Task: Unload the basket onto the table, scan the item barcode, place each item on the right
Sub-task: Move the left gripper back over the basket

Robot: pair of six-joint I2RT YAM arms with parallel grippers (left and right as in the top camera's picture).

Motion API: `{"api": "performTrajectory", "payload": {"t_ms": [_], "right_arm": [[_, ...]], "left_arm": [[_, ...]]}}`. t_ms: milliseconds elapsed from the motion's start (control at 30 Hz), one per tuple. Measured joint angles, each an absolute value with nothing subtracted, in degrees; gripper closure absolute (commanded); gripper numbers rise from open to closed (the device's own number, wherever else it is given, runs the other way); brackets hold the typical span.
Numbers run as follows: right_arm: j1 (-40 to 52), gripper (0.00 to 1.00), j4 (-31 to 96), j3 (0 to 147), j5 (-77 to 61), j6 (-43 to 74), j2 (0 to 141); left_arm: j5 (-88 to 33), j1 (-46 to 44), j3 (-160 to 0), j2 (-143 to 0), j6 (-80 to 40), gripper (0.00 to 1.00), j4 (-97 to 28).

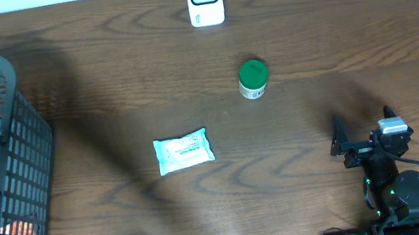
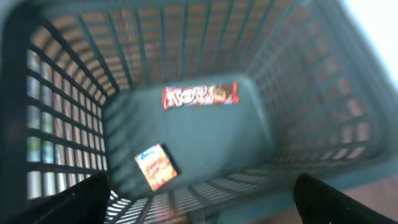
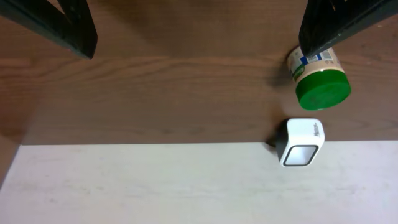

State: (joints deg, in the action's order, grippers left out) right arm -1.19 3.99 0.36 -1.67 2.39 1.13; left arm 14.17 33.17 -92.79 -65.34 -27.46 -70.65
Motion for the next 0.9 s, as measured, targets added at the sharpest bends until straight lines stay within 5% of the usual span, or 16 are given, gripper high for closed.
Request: {"api": "performTrajectory", "payload": {"t_ms": [500, 900], "right_arm": [[-1.2, 0.01, 4.0, 0.4, -1.7, 2.4, 1.1], [-1.2, 0.01, 4.0, 0.4, -1.7, 2.4, 1.1]], "left_arm": [[8.7, 38.0, -92.2, -87.4, -22.5, 0.05, -73.6], [8.6, 42.6, -89.4, -96.1, -3.9, 0.00, -76.2]]}}
